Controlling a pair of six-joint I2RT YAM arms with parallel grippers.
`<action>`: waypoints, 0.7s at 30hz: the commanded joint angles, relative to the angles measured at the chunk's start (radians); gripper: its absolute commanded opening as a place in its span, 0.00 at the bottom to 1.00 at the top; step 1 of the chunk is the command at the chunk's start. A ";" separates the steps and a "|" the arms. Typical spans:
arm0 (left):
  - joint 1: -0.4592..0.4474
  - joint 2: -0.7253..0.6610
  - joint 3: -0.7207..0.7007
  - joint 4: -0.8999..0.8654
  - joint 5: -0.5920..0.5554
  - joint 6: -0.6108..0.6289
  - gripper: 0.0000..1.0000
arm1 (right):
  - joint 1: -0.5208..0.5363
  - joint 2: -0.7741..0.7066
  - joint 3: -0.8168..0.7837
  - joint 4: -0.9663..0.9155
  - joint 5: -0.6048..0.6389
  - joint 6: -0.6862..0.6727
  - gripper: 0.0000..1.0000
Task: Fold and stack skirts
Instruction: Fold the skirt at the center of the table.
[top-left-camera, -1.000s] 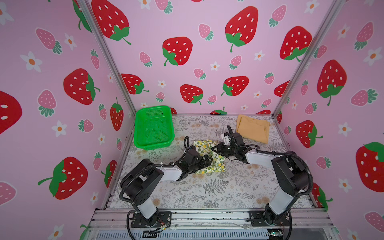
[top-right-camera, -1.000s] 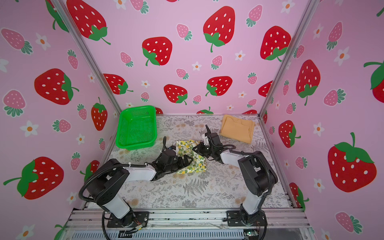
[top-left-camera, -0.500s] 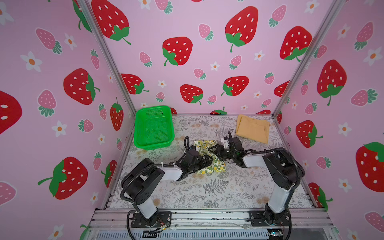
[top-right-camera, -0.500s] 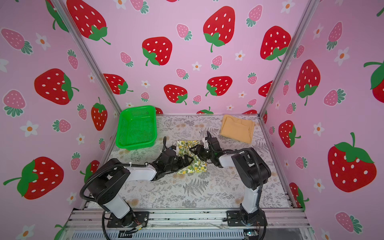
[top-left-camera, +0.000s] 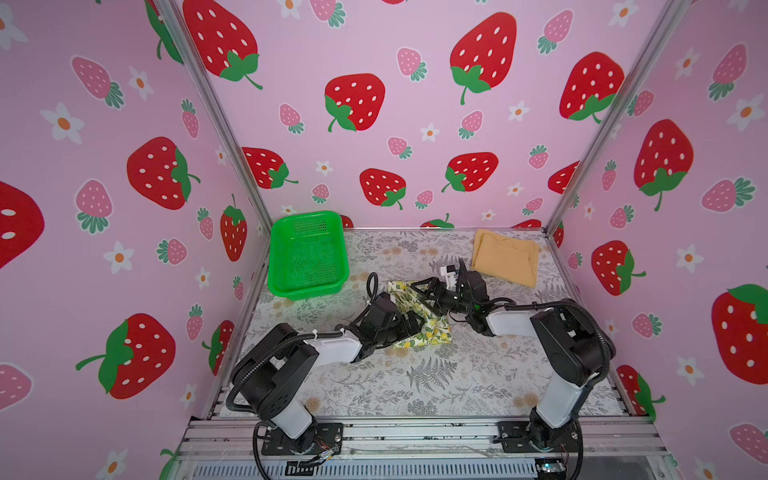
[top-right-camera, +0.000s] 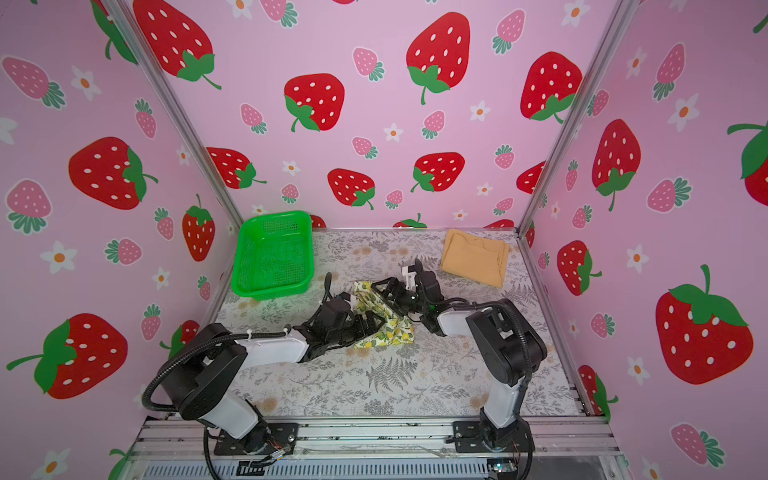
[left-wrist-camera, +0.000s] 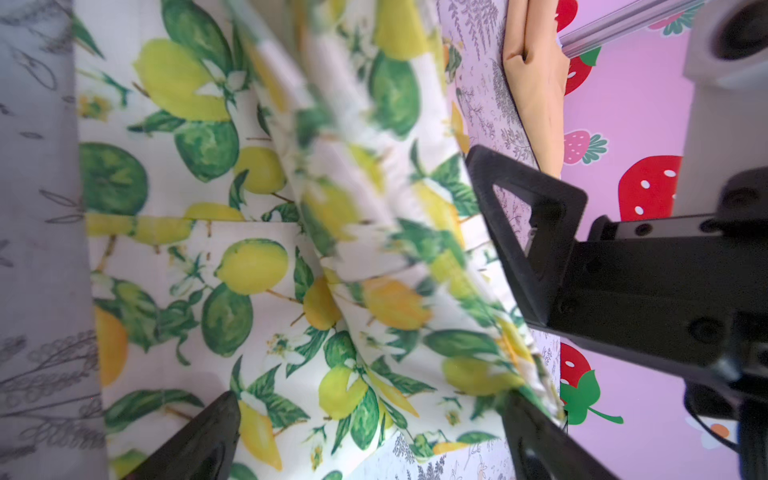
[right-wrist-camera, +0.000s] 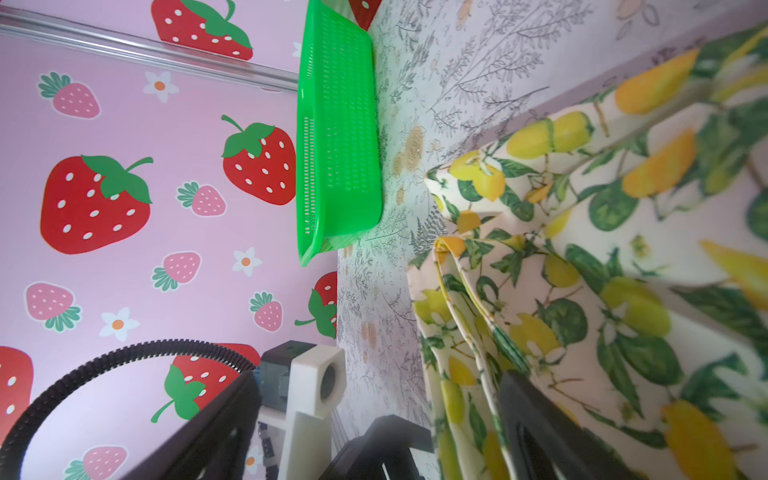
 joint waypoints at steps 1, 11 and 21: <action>-0.003 -0.049 0.005 -0.075 -0.015 0.026 0.99 | 0.007 -0.050 0.065 -0.028 0.029 -0.025 1.00; -0.004 -0.149 0.053 -0.177 -0.027 0.063 0.99 | -0.004 -0.102 0.139 -0.316 0.113 -0.250 1.00; -0.055 -0.129 0.184 -0.206 0.010 0.058 0.99 | -0.048 -0.001 0.184 -0.371 0.069 -0.351 1.00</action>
